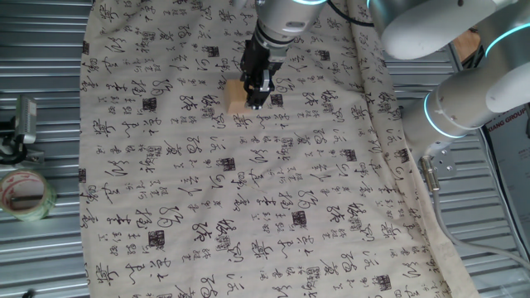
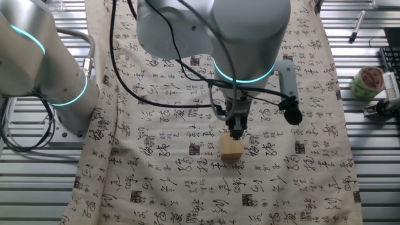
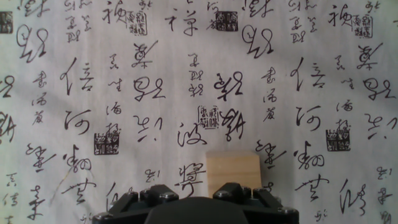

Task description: Hold a small block with the gripper and sweep it from left to right on the table

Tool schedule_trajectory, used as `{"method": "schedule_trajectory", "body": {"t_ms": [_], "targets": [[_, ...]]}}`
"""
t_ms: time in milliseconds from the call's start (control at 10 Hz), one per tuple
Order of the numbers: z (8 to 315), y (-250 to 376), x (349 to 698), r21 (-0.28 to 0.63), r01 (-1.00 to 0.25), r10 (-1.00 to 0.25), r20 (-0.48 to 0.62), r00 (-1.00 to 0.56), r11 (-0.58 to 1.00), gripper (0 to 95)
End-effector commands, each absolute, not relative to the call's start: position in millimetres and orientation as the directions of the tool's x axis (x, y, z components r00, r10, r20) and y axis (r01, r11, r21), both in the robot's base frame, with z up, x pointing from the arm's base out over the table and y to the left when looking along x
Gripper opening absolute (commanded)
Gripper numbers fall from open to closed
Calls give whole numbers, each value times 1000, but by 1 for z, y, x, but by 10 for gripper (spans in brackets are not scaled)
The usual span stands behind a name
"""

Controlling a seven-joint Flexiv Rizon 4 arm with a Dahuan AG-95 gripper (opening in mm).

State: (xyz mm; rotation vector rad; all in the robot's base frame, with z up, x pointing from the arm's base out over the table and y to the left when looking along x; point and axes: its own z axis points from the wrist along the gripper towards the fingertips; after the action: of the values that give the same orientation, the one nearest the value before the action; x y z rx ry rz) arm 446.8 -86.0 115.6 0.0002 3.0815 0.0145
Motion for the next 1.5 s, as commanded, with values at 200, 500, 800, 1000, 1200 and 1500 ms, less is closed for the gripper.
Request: {"method": "schedule_trajectory", "body": {"t_ms": [200, 500, 800, 1000, 1200, 1500], "targets": [[117, -86, 447, 14, 1, 2, -59, -998, 1000, 570], [117, -86, 447, 16, -4, -3, -57, -998, 1000, 570], [117, -86, 447, 16, -5, -4, -58, -998, 1000, 570], [117, -86, 447, 16, -4, -3, -59, -998, 1000, 570], [117, -86, 447, 16, 4, 5, -65, -998, 1000, 570], [117, -86, 447, 17, 14, 15, -63, -998, 1000, 570]]}}
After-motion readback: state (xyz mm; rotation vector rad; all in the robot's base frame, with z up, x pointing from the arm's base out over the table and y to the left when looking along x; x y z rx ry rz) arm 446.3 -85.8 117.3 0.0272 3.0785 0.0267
